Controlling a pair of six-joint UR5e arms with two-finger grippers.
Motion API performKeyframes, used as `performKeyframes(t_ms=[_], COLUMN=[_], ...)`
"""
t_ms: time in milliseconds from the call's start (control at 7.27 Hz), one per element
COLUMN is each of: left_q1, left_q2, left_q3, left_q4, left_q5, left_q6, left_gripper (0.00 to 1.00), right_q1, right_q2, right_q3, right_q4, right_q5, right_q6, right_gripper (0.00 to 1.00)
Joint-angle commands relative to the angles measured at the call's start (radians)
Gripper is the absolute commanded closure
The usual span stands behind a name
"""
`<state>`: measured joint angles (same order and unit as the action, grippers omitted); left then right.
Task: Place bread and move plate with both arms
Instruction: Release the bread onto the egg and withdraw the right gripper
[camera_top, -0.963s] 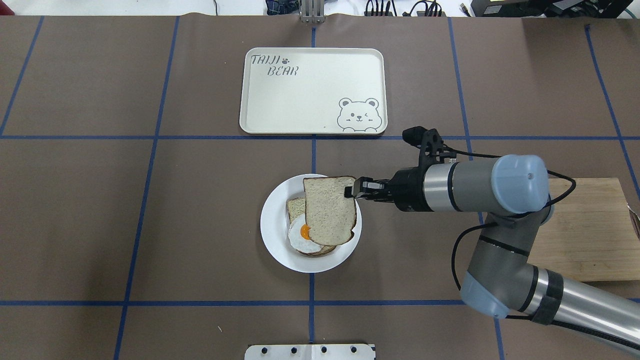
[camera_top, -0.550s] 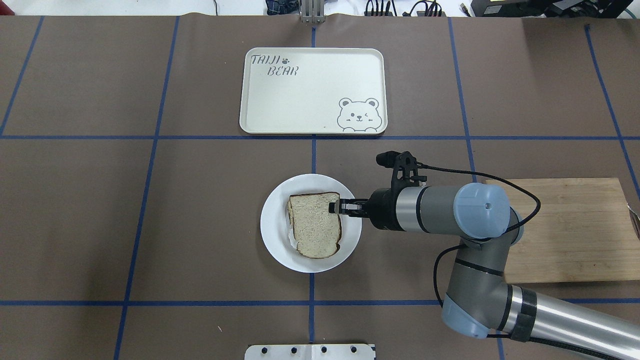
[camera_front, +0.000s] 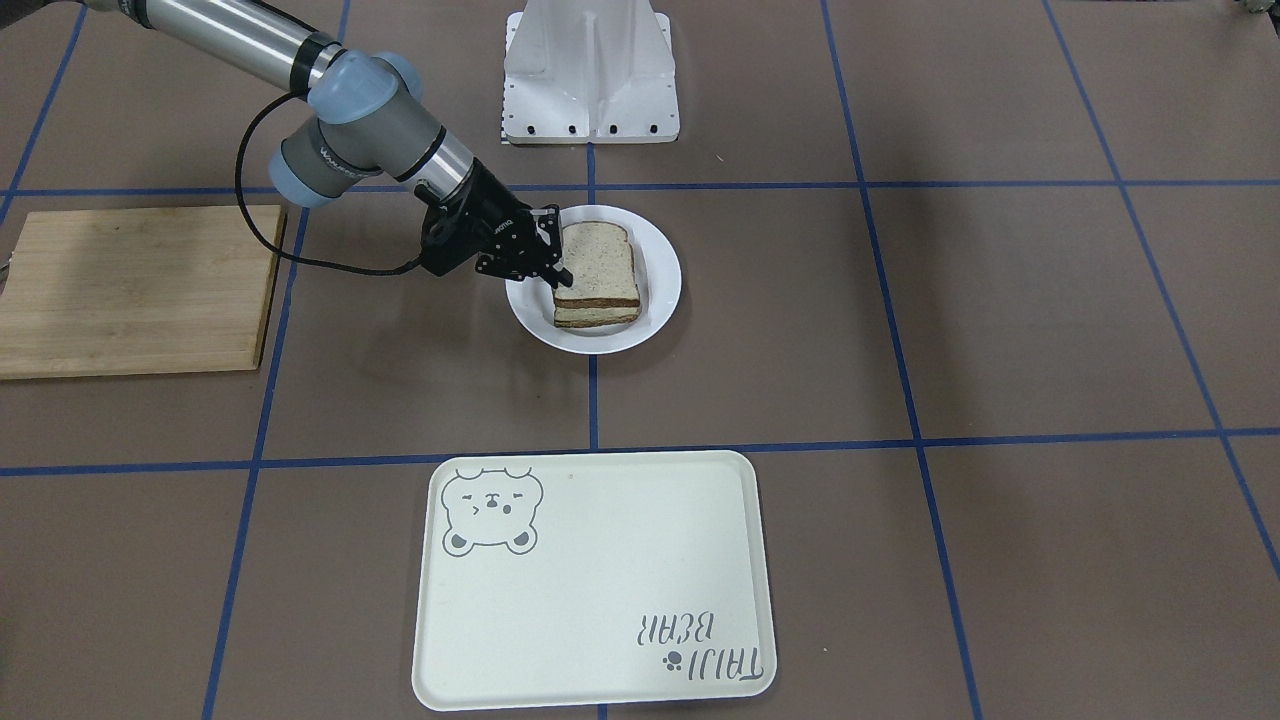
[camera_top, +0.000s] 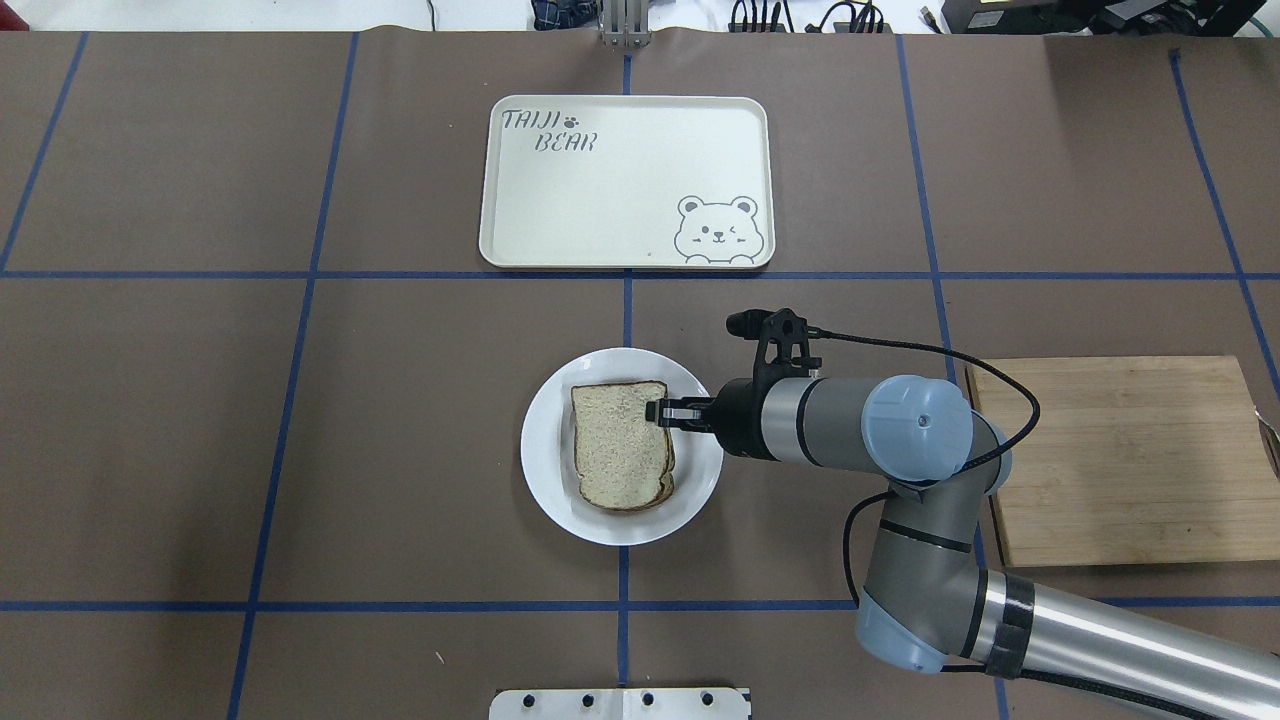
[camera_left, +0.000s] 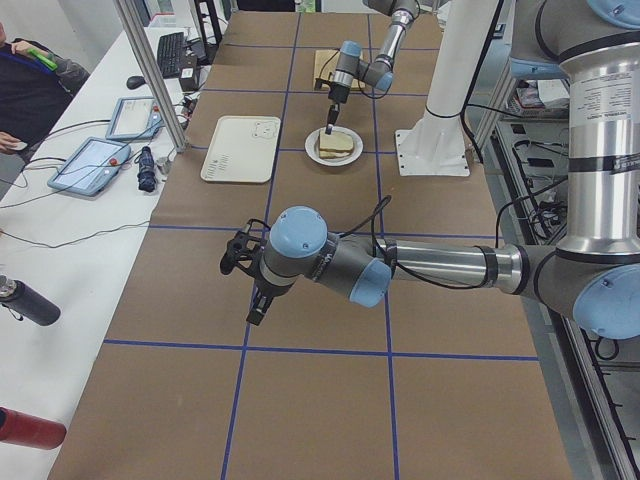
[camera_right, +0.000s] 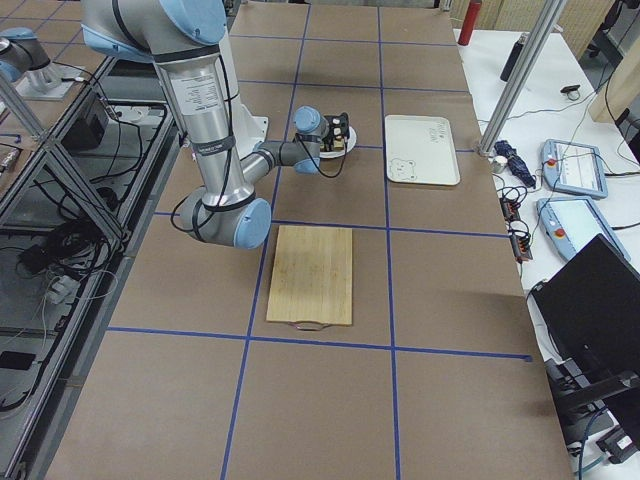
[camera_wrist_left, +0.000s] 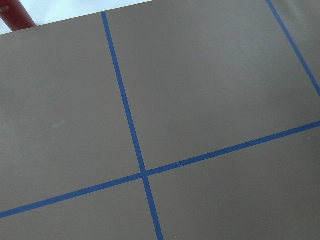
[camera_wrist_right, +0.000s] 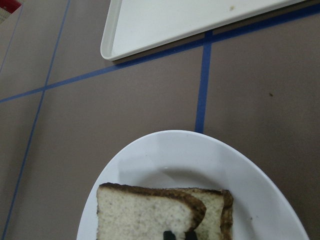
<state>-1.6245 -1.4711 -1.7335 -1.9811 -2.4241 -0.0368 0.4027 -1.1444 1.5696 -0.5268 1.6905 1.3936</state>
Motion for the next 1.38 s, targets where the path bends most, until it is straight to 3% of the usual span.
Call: performKeyframes(t_ms=[0, 138, 275, 688, 825, 963, 1238], left_q1=[0.002, 0.002, 0.002, 0.026, 0.087, 0.145, 0.289], left_q2=[0.000, 0.000, 0.000, -0.021, -0.049, -0.055, -0.055], left_q3=[0.000, 0.000, 0.000, -0.026, -0.043, -0.064, -0.070], left_q4=[-0.001, 0.001, 0.001, -0.013, -0.025, -0.063, -0.293], left_q5=[-0.006, -0.006, -0.006, -0.007, -0.007, -0.007, 0.000], left_q6=[-0.014, -0.014, -0.014, -0.015, -0.024, -0.164, -0.553], left_gripper=[0.01, 0.01, 0.01, 0.01, 0.01, 0.01, 0.01], right_q1=[0.025, 0.060, 0.117, 0.395, 0.483, 0.557, 0.692], right_q2=[0.014, 0.037, 0.052, 0.042, 0.035, 0.017, -0.065], right_q3=[0.004, 0.039, 0.103, 0.156, 0.156, 0.156, 0.139], right_q4=[-0.030, -0.117, -0.243, -0.427, -0.549, -0.693, -0.908], right_q5=[-0.006, 0.014, 0.088, 0.390, 0.443, 0.469, 0.469], right_q6=[-0.002, -0.002, -0.002, -0.030, -0.151, -0.329, -0.778], right_gripper=[0.00, 0.00, 0.00, 0.00, 0.00, 0.00, 0.00])
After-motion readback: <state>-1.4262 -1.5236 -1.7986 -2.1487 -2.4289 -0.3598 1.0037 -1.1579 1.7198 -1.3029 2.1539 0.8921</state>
